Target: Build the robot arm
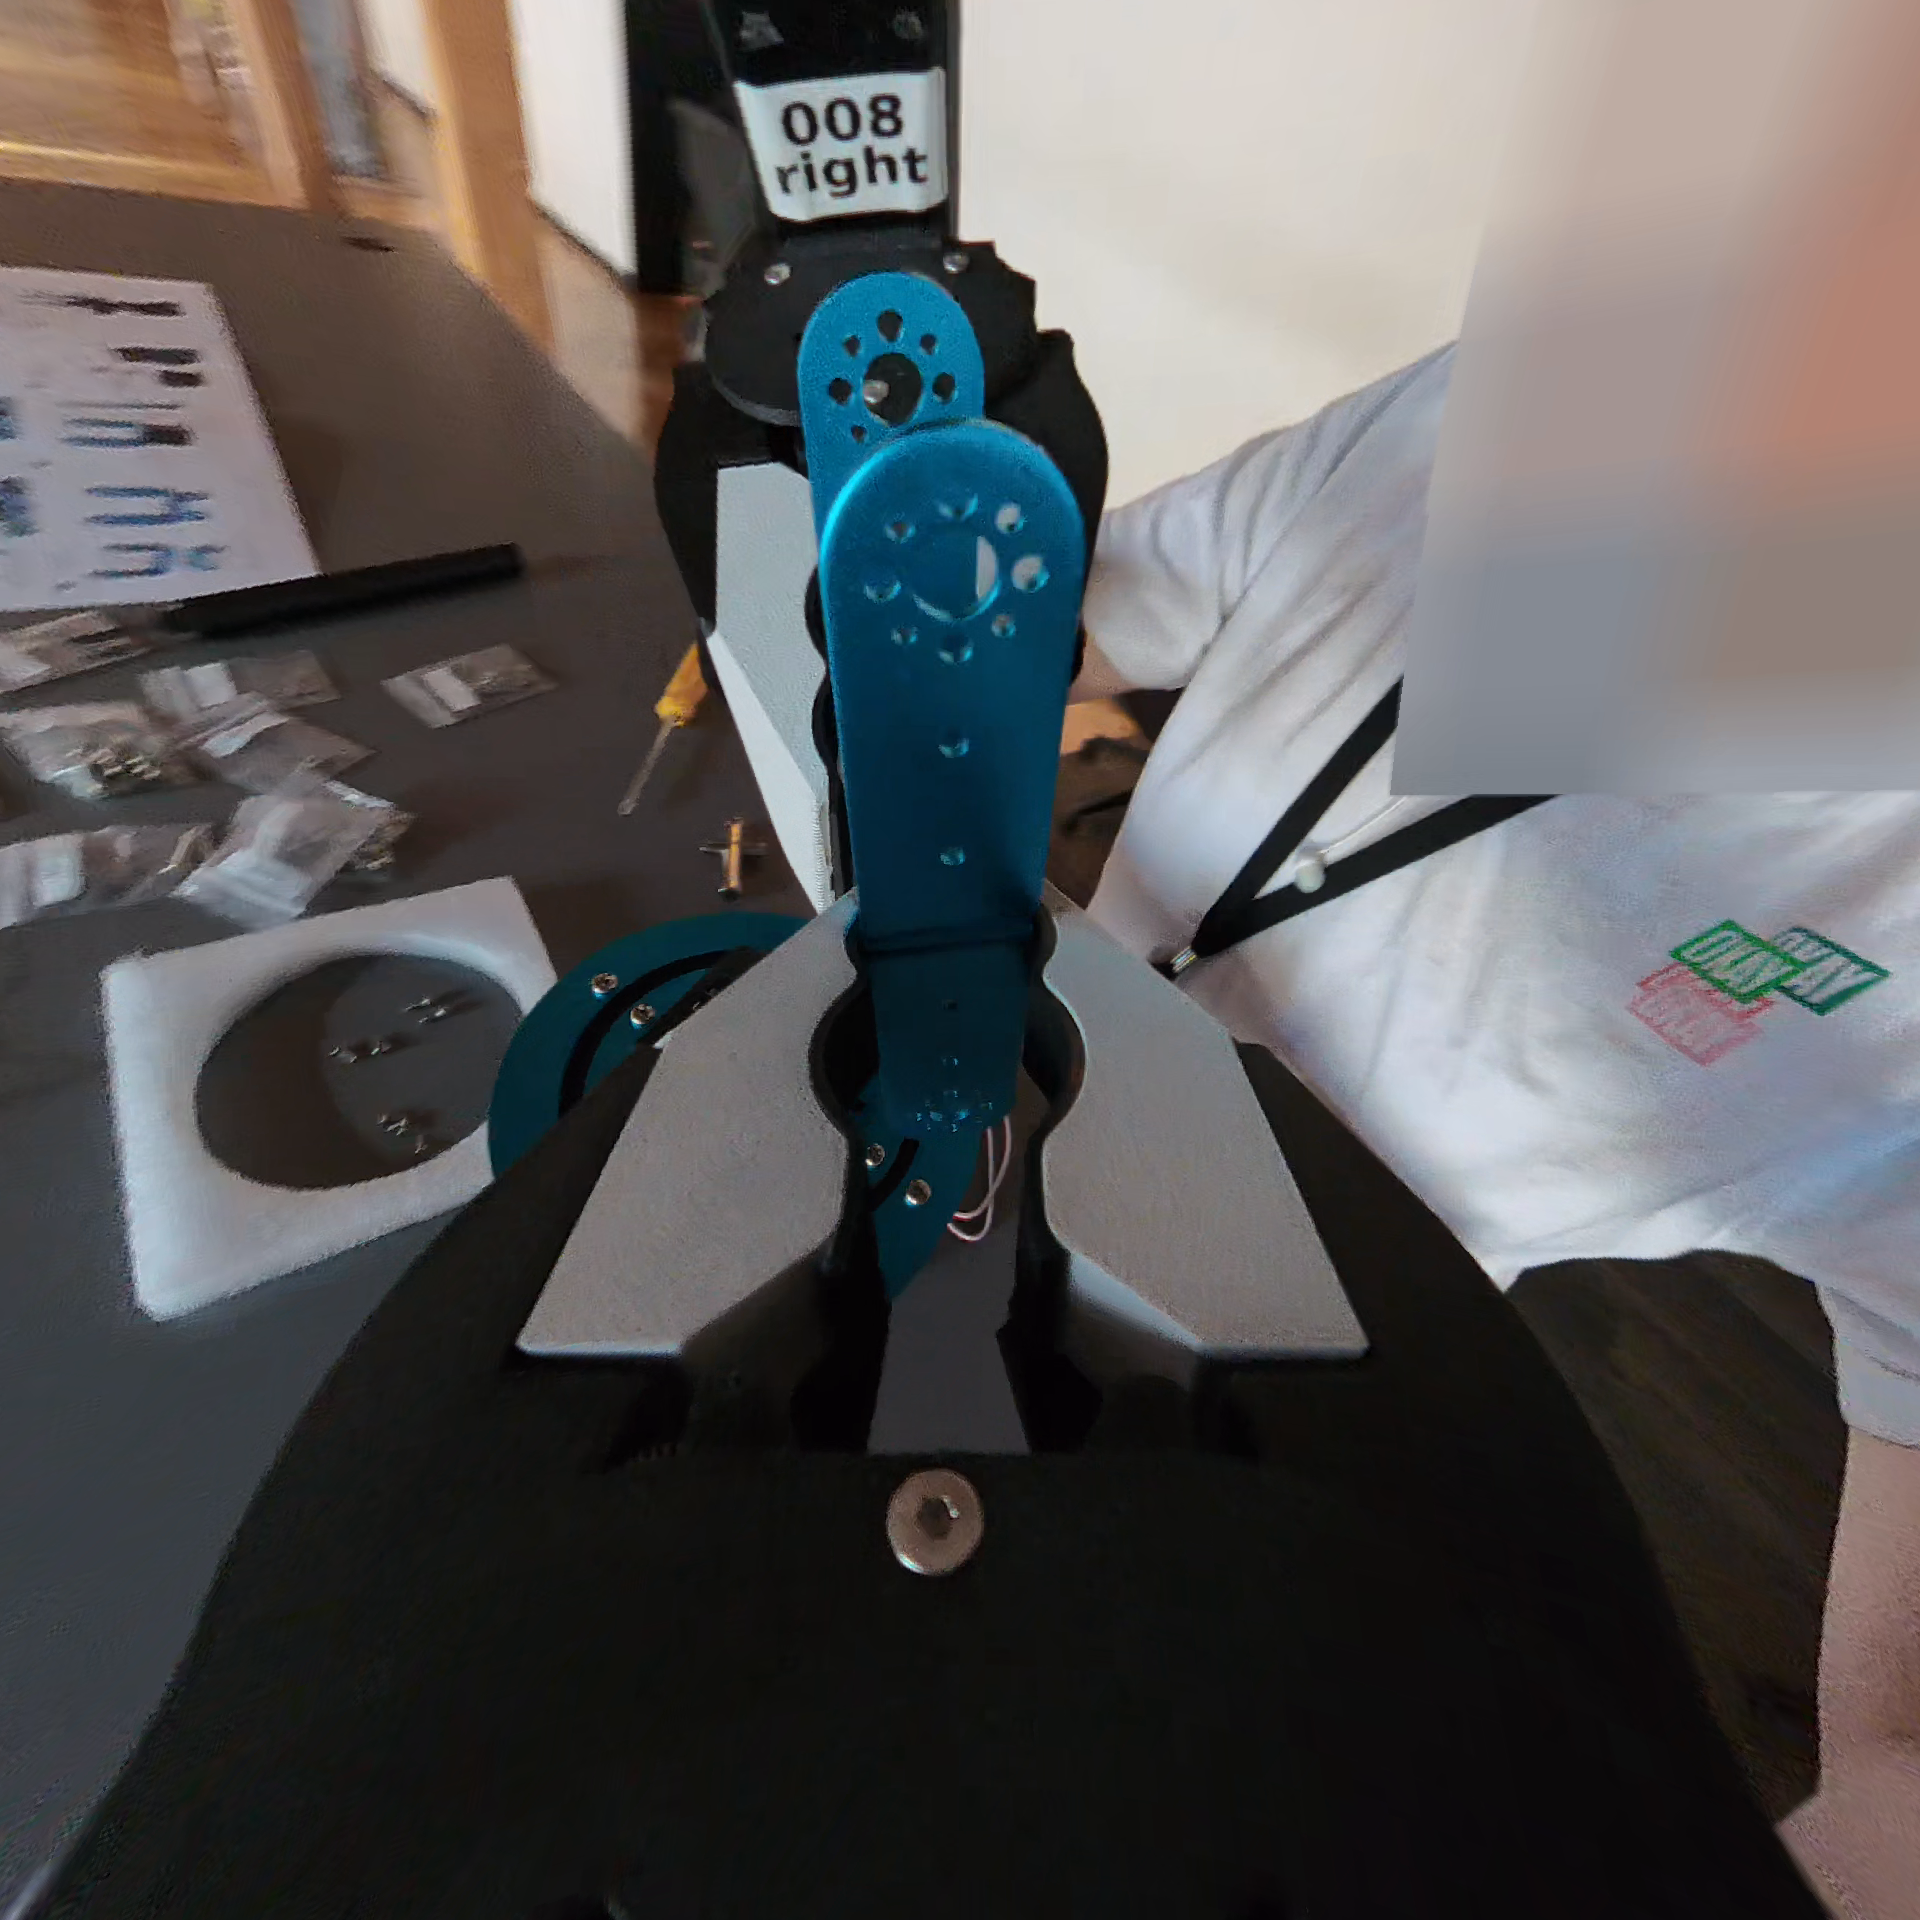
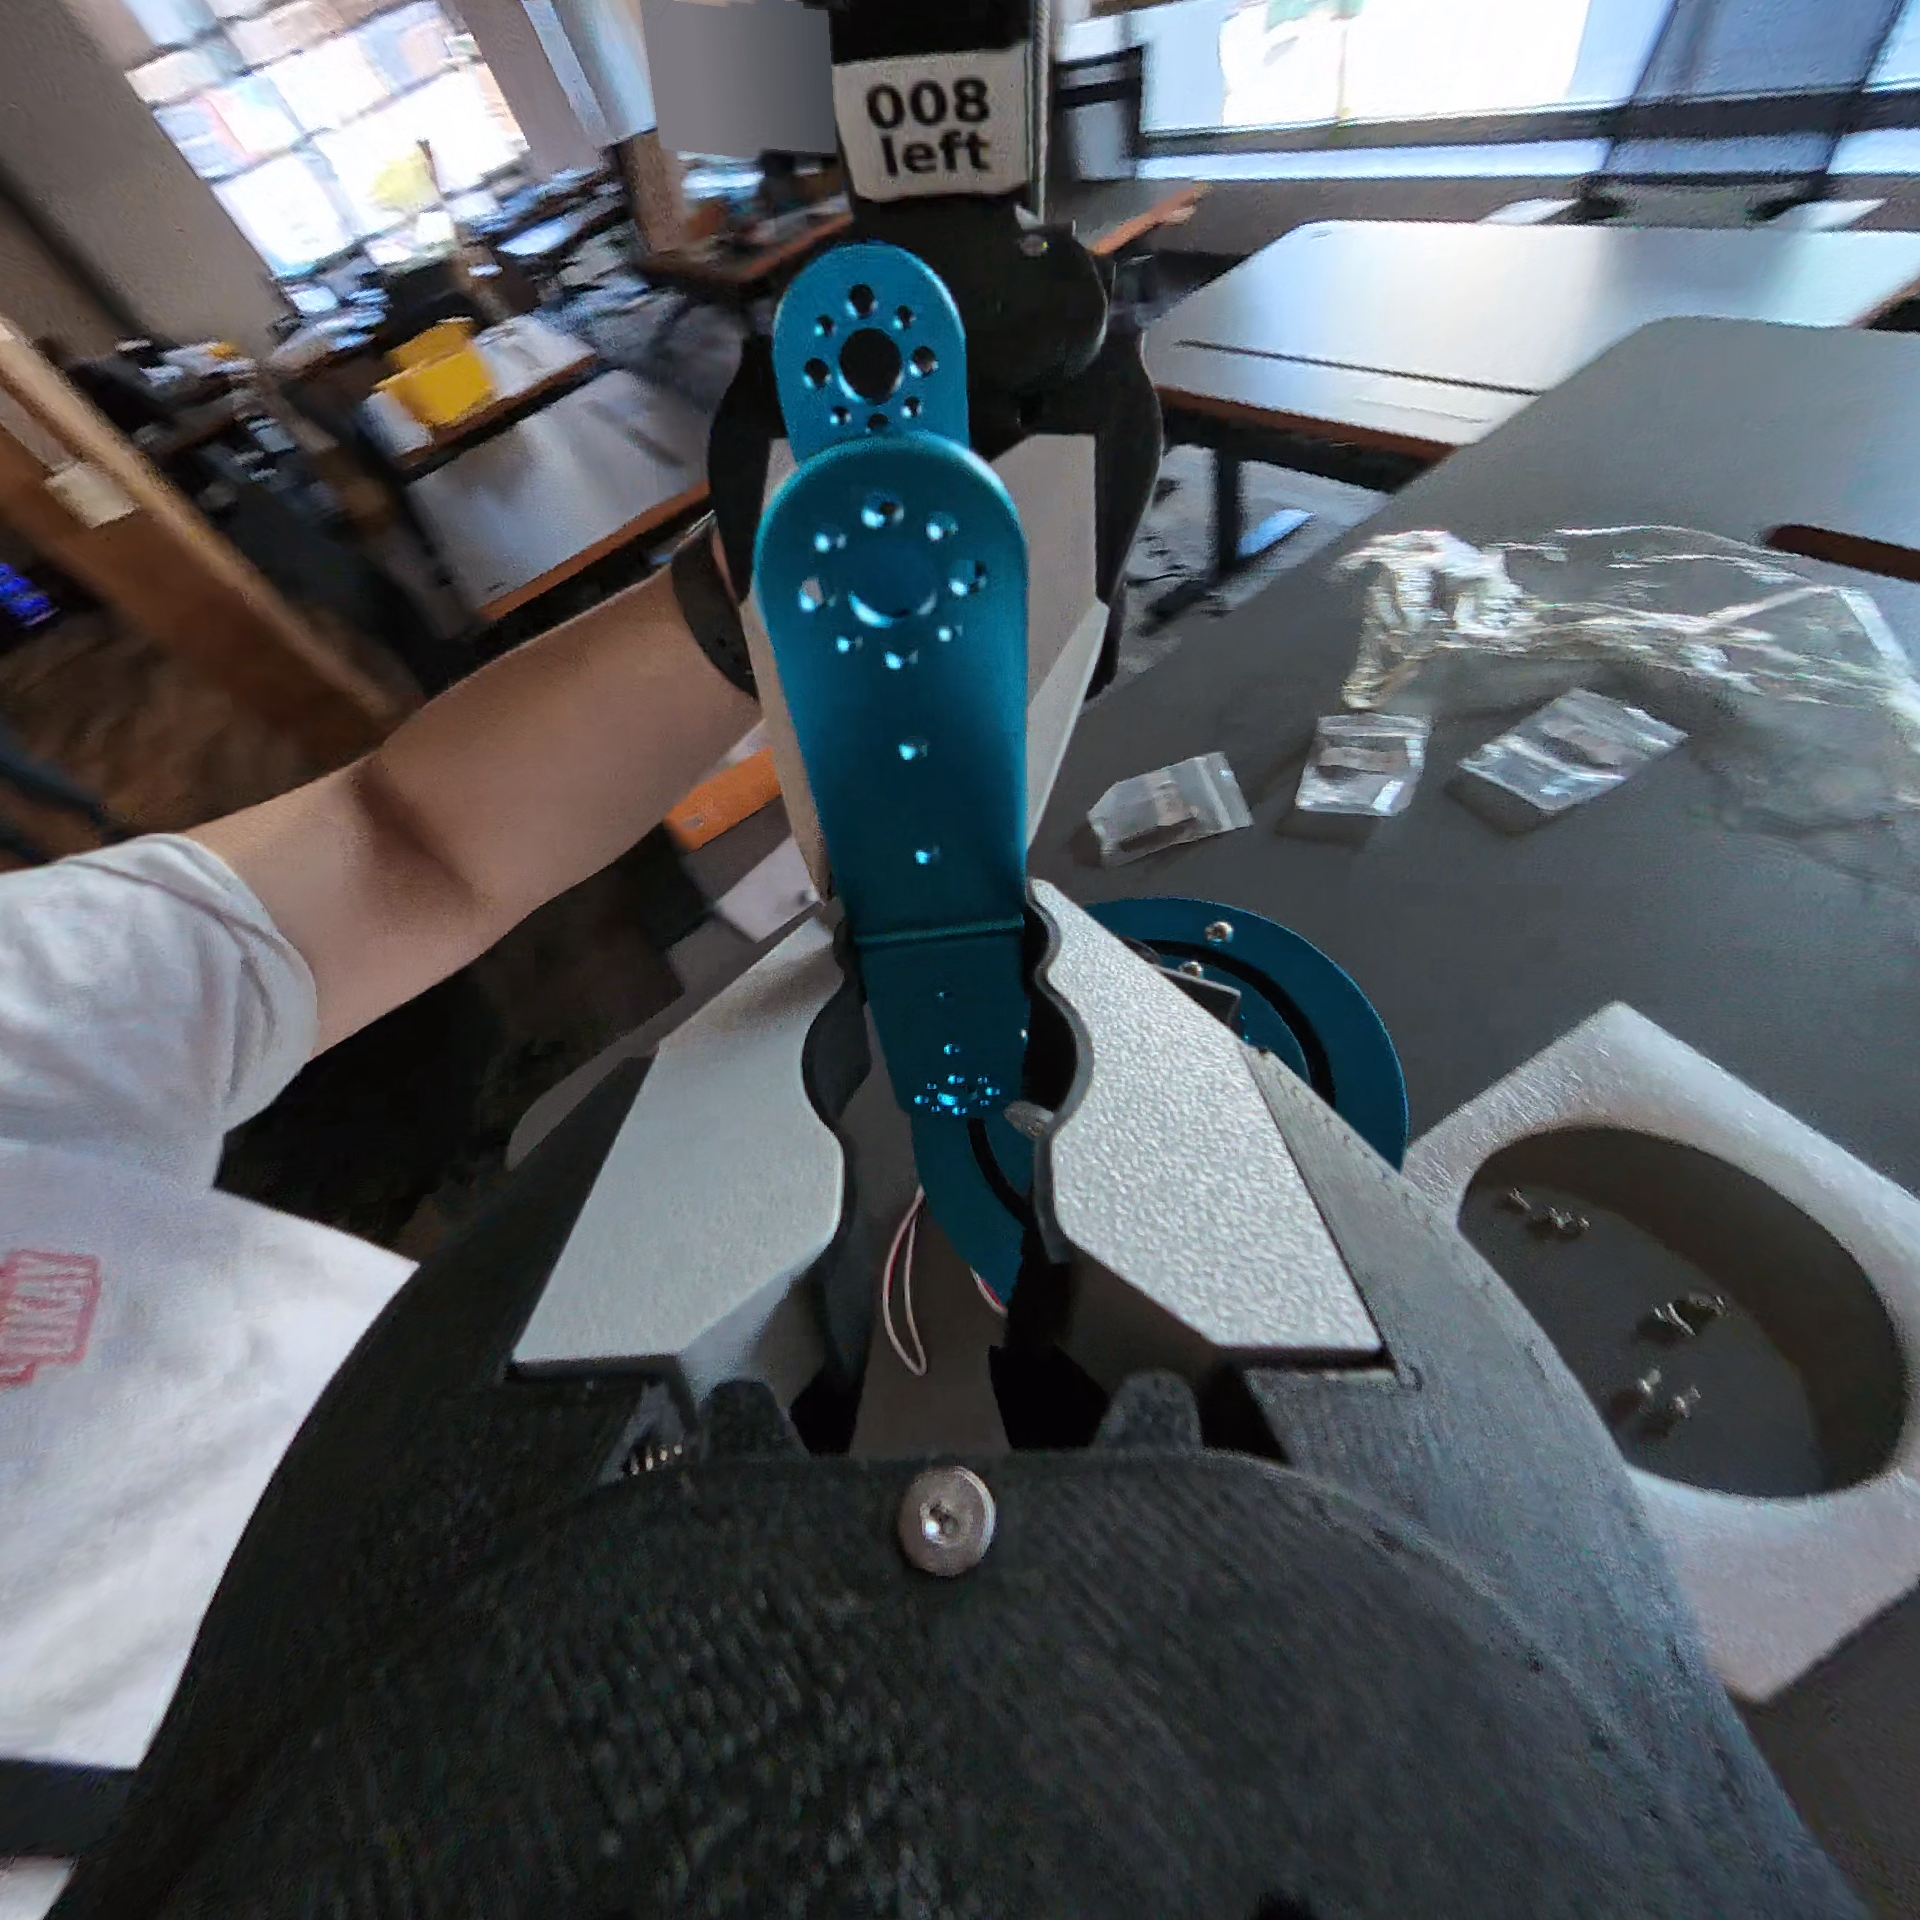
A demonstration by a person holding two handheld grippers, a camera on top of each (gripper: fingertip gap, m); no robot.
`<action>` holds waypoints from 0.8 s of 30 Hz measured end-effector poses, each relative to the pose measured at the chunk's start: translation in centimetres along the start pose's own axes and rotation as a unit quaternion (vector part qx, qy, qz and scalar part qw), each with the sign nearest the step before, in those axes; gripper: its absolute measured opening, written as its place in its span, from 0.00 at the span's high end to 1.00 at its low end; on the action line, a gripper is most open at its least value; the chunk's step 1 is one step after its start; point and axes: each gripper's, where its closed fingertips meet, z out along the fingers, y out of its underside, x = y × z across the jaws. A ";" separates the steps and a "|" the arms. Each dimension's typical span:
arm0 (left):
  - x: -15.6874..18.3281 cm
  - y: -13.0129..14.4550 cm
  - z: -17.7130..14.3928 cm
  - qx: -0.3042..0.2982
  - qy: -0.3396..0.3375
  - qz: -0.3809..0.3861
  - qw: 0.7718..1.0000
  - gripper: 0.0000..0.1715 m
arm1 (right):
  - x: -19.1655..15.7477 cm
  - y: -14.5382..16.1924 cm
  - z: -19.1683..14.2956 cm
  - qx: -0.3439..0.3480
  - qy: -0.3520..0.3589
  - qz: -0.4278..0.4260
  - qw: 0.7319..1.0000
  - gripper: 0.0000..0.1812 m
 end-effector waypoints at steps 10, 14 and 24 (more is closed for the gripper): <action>0.4 0.0 -0.4 0.022 0.232 0.017 0.972 0.88 | 0.1 0.1 -0.2 -0.054 0.196 0.051 0.978 0.87; -0.1 -0.2 -0.5 0.031 0.255 0.046 0.965 0.88 | 0.8 -0.1 -0.4 -0.056 0.232 0.064 0.969 0.87; -1.2 0.6 -1.0 -0.013 0.281 0.062 0.958 0.88 | 2.0 0.2 0.1 -0.021 0.263 0.069 0.962 0.86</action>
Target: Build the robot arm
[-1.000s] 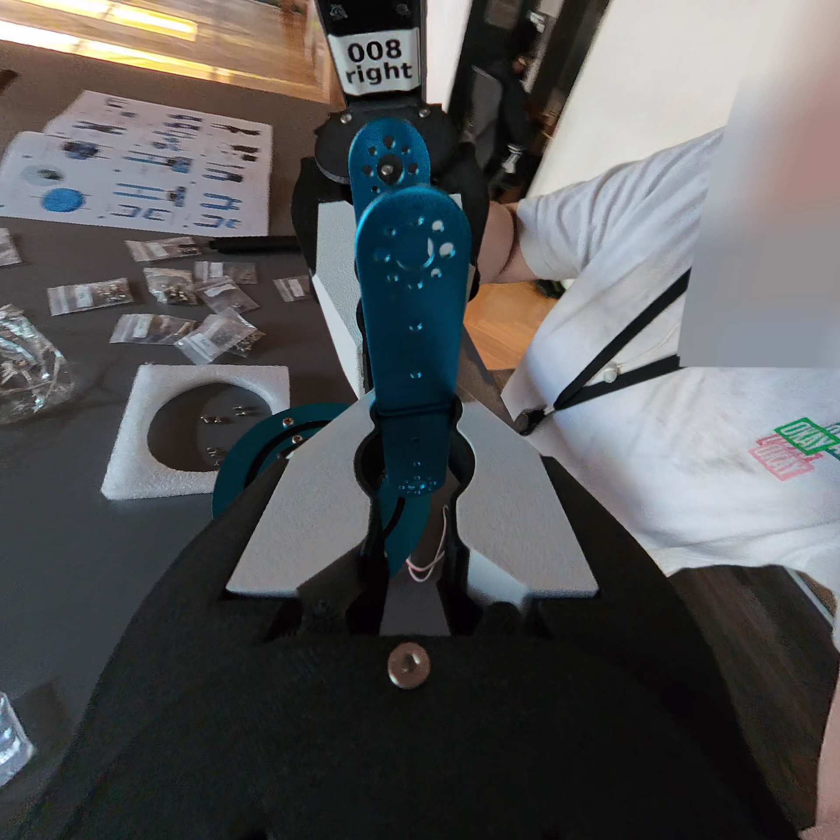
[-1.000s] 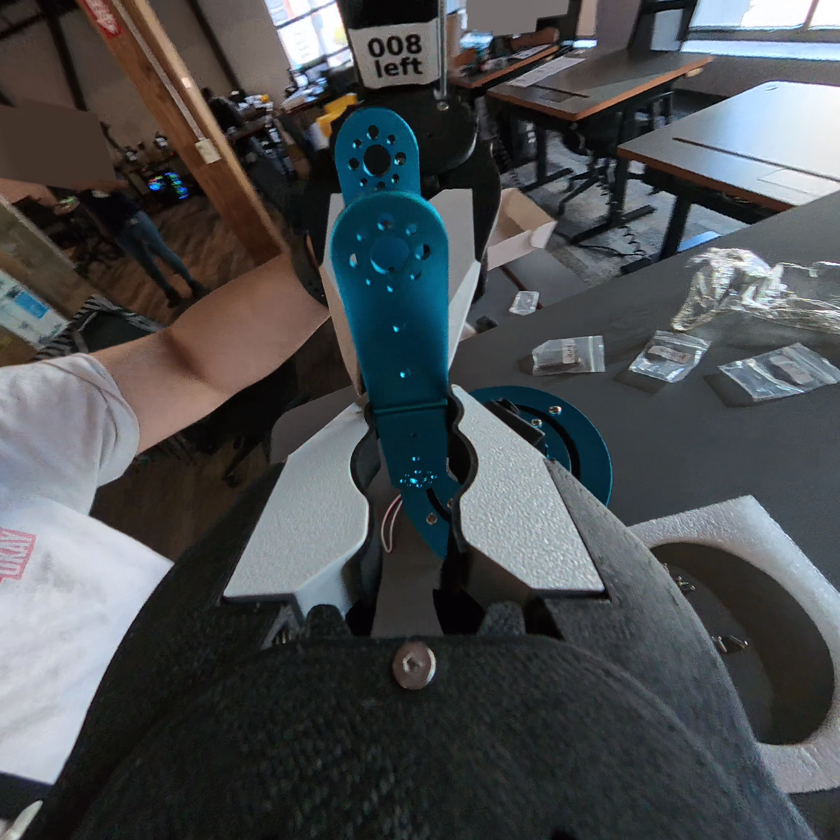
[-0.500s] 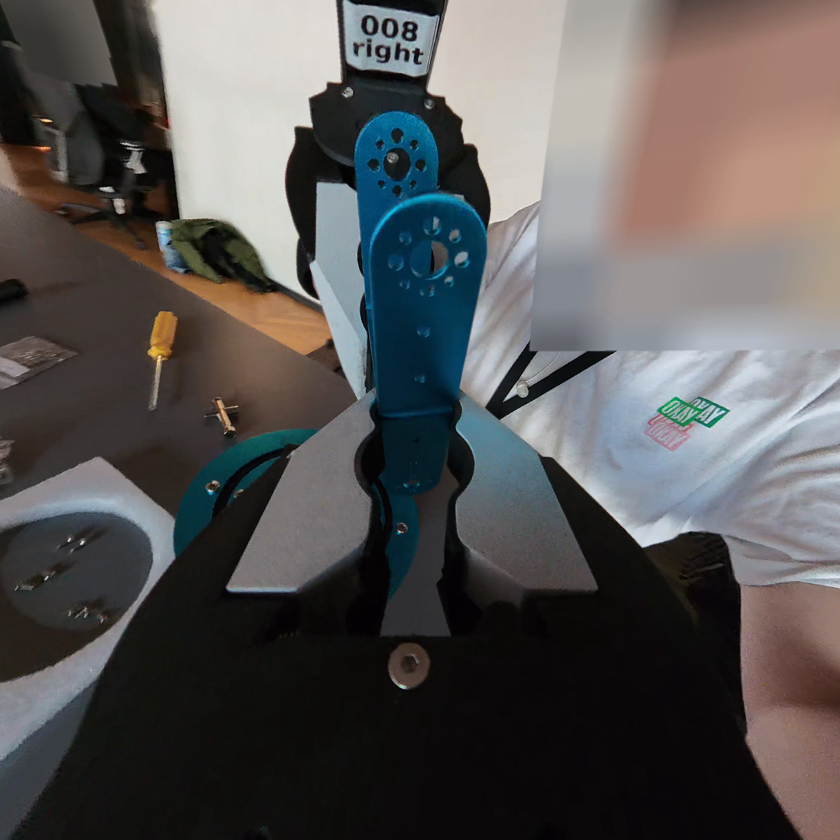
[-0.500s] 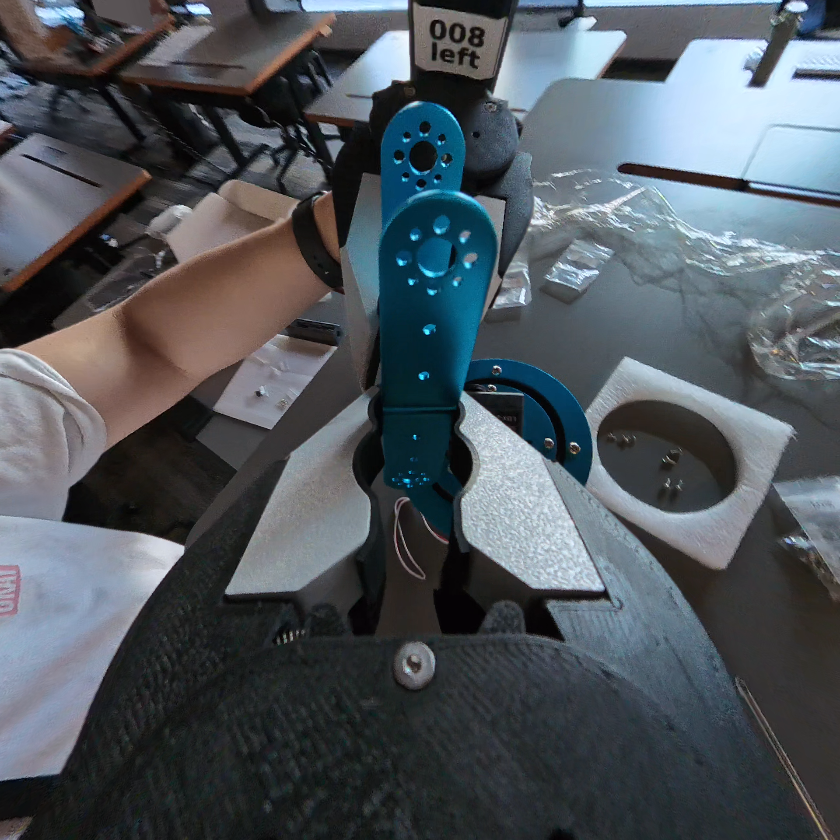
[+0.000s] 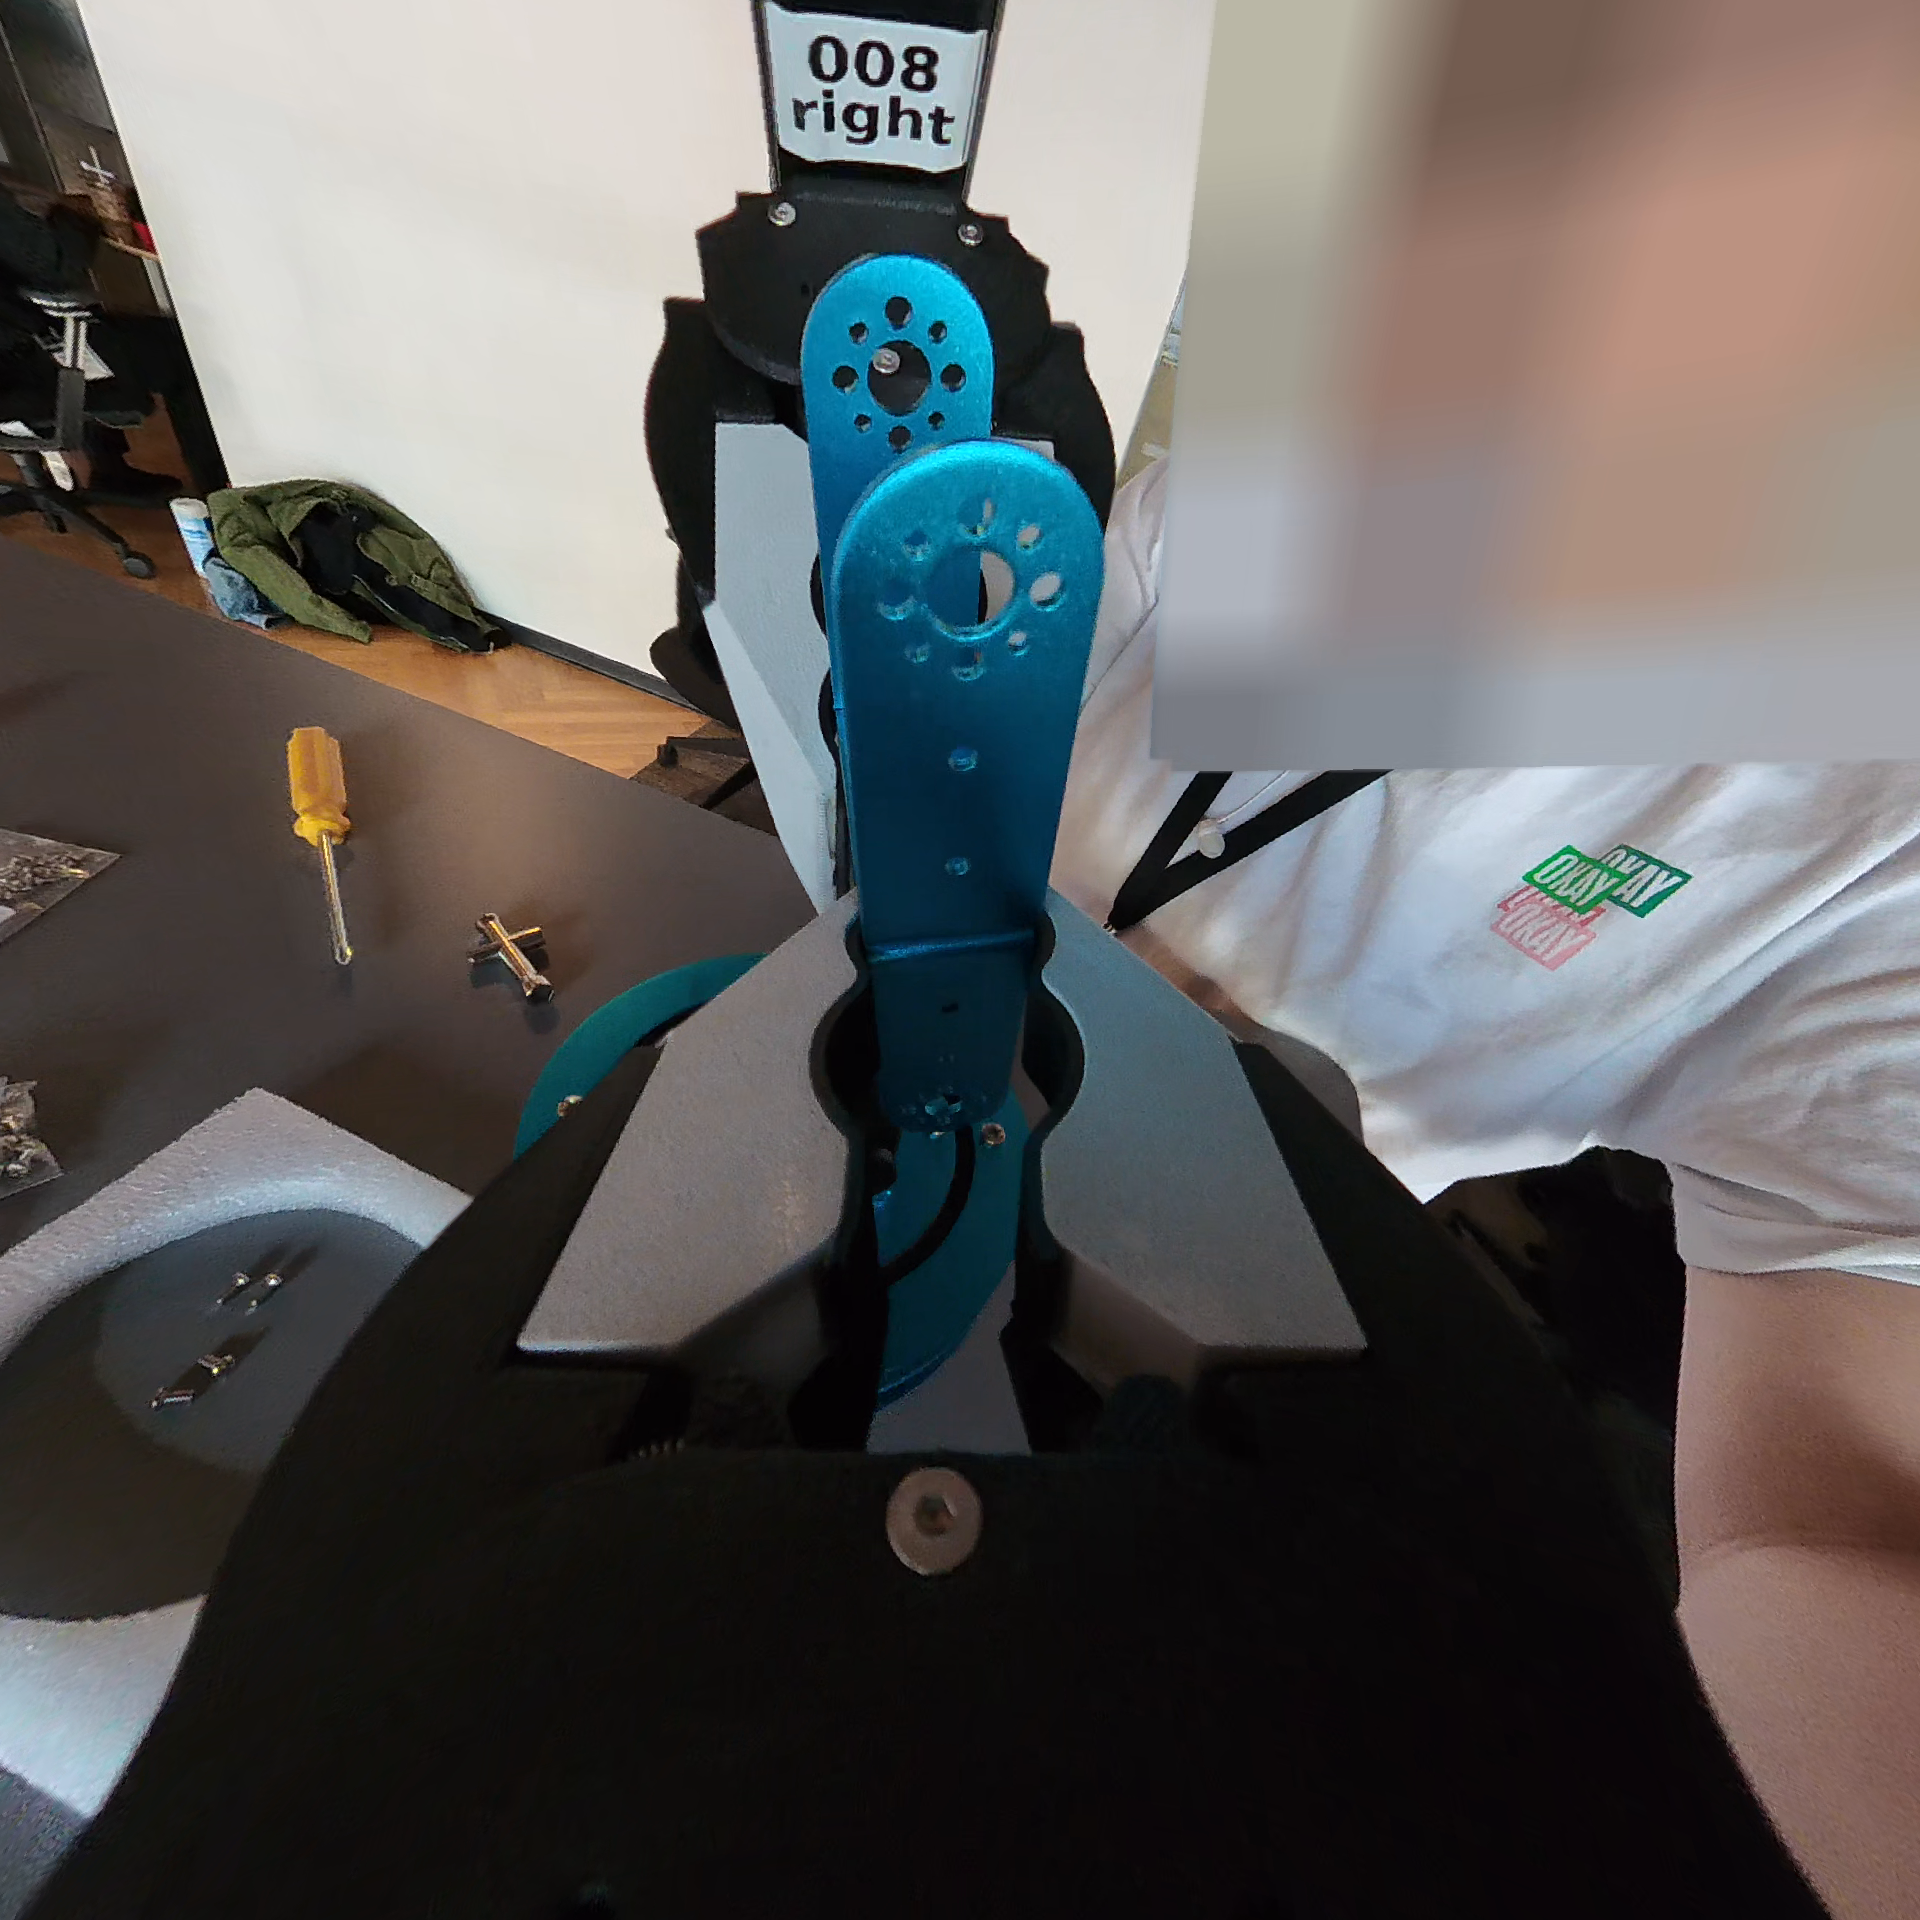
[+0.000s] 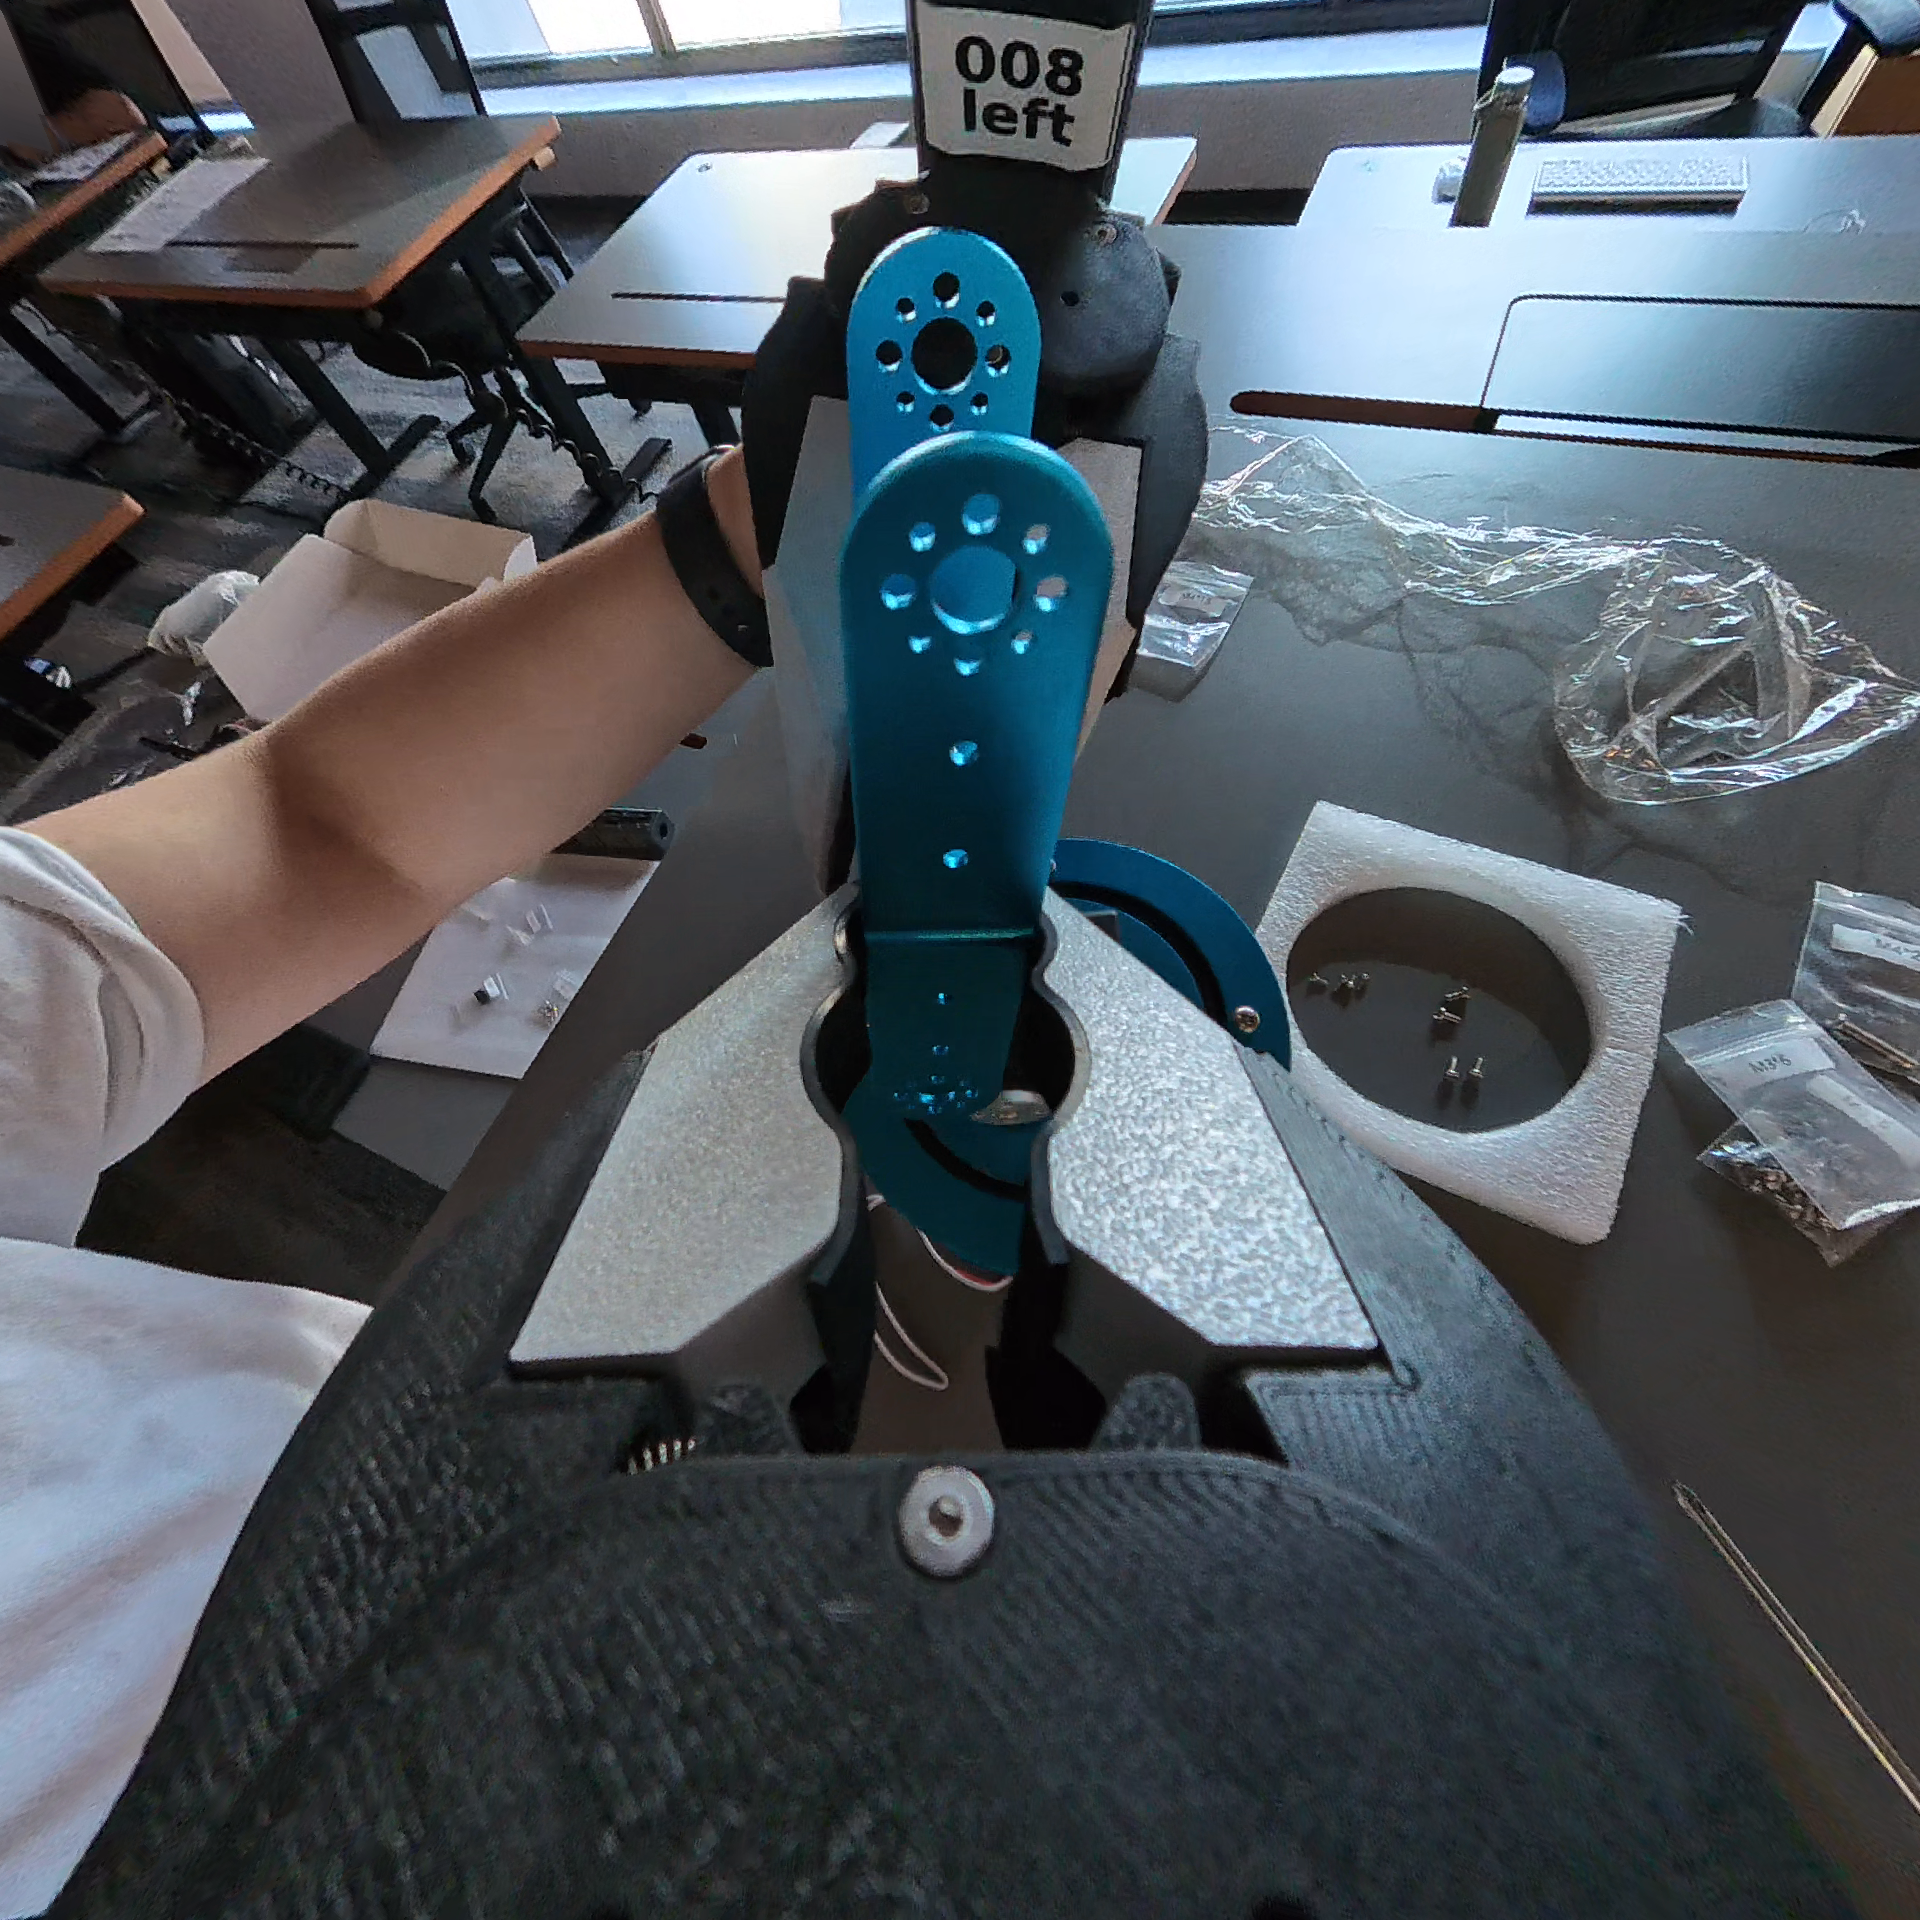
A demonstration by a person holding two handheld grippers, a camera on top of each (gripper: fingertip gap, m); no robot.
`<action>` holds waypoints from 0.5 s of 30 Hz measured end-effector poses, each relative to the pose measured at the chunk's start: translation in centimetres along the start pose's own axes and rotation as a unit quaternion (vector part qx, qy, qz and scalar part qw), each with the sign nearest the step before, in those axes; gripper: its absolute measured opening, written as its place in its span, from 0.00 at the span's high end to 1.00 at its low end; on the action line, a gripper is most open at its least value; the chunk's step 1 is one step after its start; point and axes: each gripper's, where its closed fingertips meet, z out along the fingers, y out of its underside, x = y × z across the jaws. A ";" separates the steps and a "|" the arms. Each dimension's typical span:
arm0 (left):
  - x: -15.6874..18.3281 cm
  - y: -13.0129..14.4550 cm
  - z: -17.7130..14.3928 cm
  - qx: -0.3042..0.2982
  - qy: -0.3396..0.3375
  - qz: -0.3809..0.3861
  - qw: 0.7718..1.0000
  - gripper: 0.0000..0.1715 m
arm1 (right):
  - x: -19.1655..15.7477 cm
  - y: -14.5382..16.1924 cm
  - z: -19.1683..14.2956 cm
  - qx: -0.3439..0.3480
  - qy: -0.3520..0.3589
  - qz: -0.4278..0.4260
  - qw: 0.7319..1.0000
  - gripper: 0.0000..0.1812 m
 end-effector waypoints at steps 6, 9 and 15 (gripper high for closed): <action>-0.2 0.5 -0.6 -0.009 0.001 0.000 1.000 0.88 | 0.2 0.1 0.8 0.010 0.001 0.005 1.000 0.86; -0.2 -0.4 -0.5 0.001 -0.001 0.000 1.000 0.88 | 0.3 -0.6 0.3 0.021 -0.002 -0.002 1.000 0.86; -0.9 -2.7 0.4 -0.021 -0.043 0.021 0.999 0.88 | 0.9 -1.7 -1.9 0.044 -0.021 -0.036 0.998 0.86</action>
